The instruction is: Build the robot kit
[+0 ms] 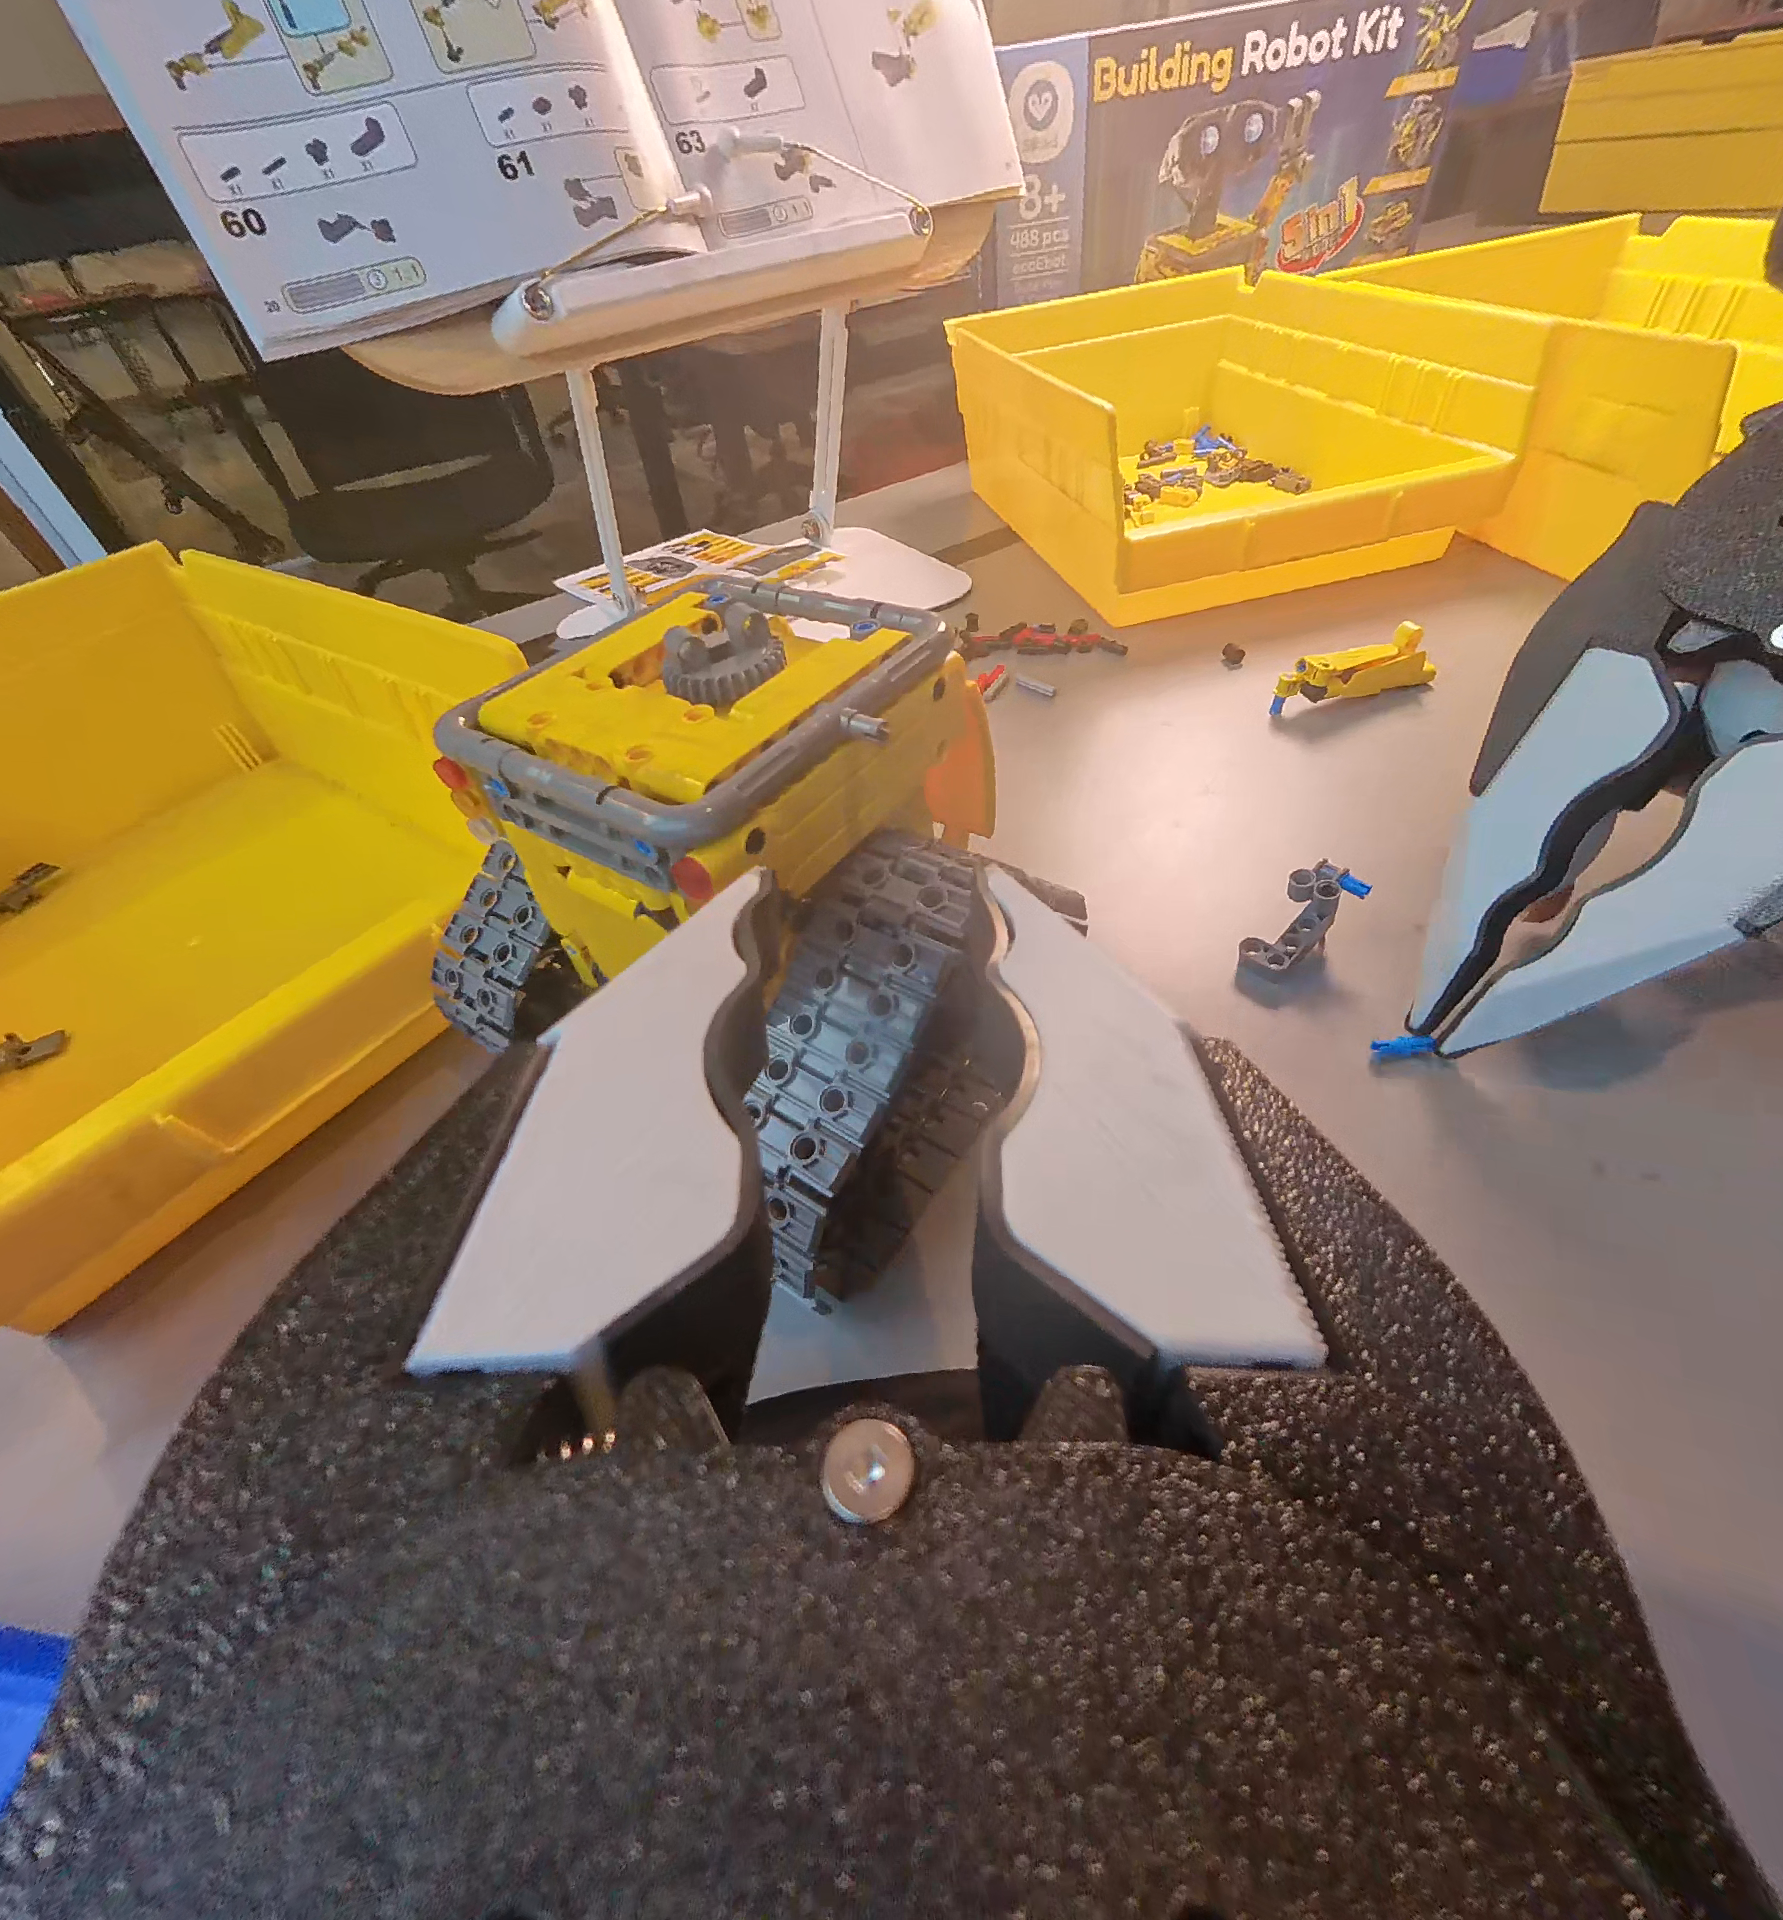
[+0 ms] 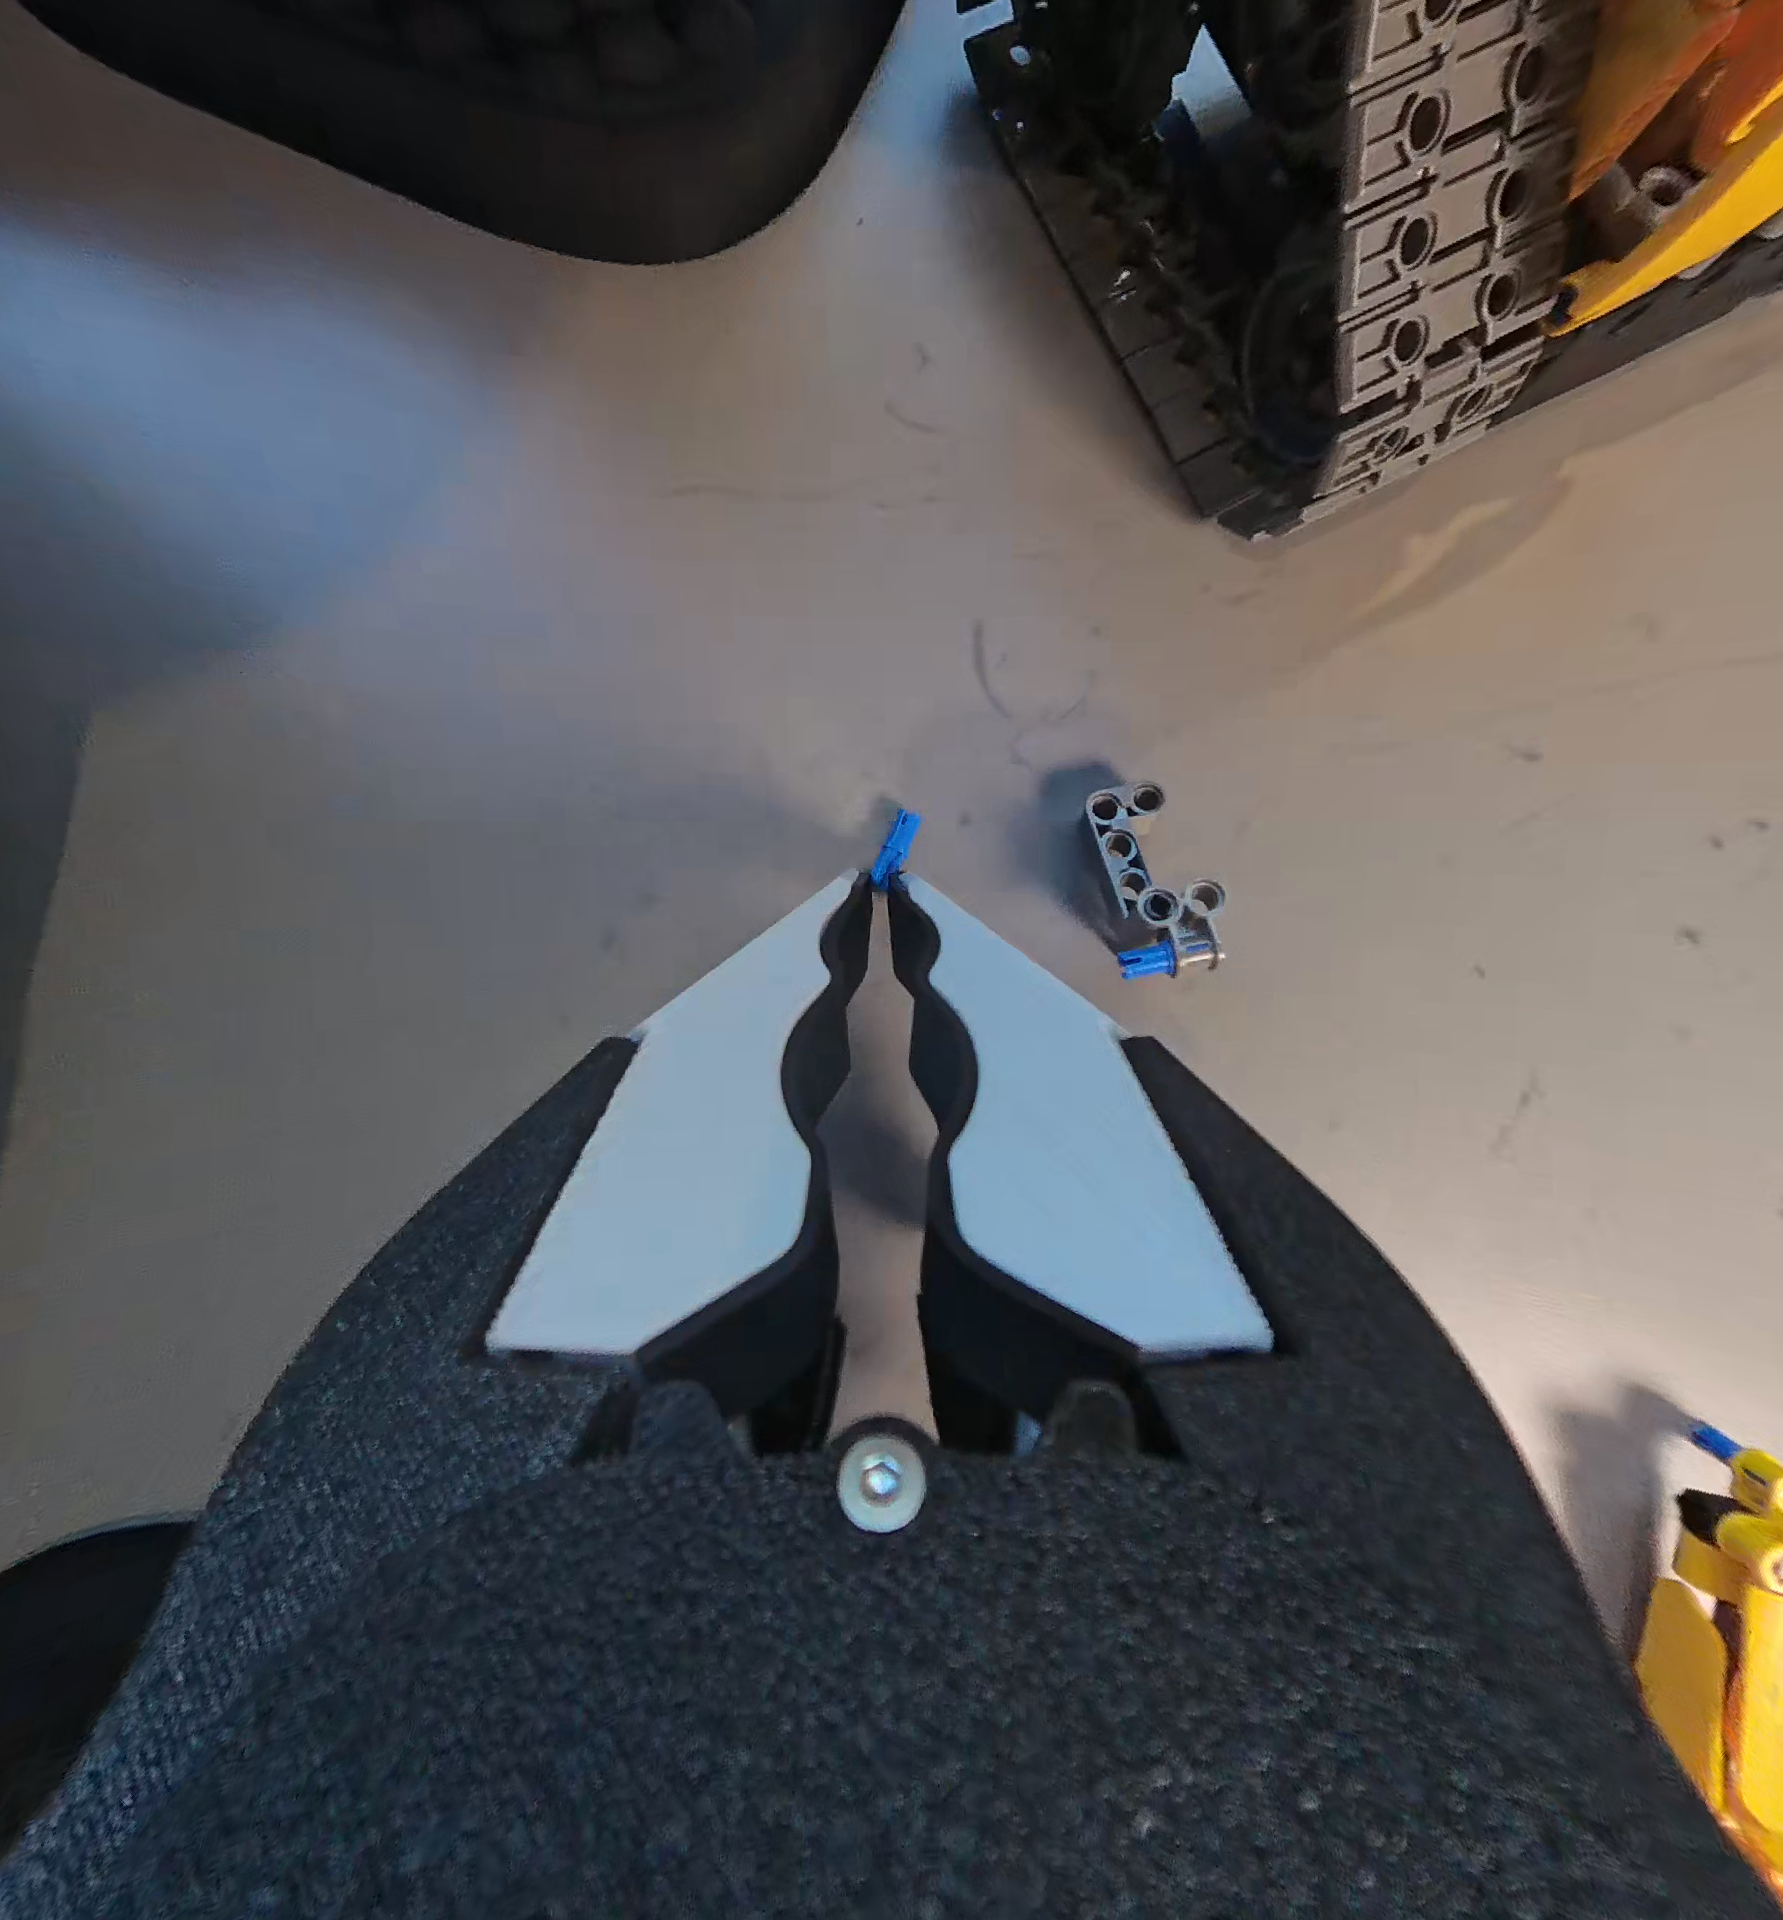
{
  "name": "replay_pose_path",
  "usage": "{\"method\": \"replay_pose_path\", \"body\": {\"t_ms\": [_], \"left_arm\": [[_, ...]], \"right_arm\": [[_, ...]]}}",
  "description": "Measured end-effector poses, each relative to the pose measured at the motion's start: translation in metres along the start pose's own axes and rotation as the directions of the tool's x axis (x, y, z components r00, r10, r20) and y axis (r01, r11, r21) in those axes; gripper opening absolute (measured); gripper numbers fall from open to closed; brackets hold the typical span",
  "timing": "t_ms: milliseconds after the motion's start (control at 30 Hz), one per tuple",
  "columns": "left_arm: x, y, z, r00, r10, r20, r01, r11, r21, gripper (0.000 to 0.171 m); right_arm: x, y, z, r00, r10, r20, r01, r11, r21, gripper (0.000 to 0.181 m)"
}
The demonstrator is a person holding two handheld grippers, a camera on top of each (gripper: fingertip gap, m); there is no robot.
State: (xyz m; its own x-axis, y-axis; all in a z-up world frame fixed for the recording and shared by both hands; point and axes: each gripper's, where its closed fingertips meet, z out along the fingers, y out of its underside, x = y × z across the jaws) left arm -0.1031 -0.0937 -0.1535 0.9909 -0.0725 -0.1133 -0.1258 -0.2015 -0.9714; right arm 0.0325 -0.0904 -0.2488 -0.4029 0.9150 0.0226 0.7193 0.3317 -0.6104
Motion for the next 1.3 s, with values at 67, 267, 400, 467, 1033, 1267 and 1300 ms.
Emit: {"method": "replay_pose_path", "body": {"t_ms": [67,267,400,467,1033,1267,1300], "left_arm": [[0.000,0.002,0.001,1.000,0.002,0.001,-0.002,1.000,-0.011,0.035],[0.001,0.005,0.004,1.000,0.015,0.002,-0.015,0.999,-0.038,0.036],[0.001,0.005,0.004,1.000,0.024,0.010,-0.024,0.999,-0.039,0.036],[0.001,0.005,0.004,1.000,0.028,0.014,-0.028,0.999,-0.034,0.036],[0.002,0.005,0.004,0.998,0.057,0.027,-0.056,0.998,-0.037,0.035],[0.000,0.003,0.003,0.999,0.039,0.027,-0.038,0.999,-0.022,0.035],[0.000,0.003,0.003,0.999,0.036,0.027,-0.036,0.999,-0.021,0.035]], "right_arm": [[0.000,0.001,0.000,1.000,0.002,-0.007,-0.002,1.000,0.007,0.003],[0.001,0.001,0.000,1.000,0.004,-0.024,-0.003,0.999,0.039,0.006],[0.002,-0.005,-0.006,1.000,0.016,-0.025,-0.013,0.995,0.098,0.012],[0.005,-0.011,-0.014,0.999,0.028,-0.030,-0.024,0.989,0.147,0.013],[0.172,-0.005,-0.220,0.853,0.256,-0.455,-0.029,0.893,0.449,0.018],[0.311,0.069,-0.261,0.715,0.427,-0.553,-0.245,0.895,0.374,0.018],[0.325,0.081,-0.260,0.701,0.450,-0.553,-0.283,0.888,0.363,0.018]]}}
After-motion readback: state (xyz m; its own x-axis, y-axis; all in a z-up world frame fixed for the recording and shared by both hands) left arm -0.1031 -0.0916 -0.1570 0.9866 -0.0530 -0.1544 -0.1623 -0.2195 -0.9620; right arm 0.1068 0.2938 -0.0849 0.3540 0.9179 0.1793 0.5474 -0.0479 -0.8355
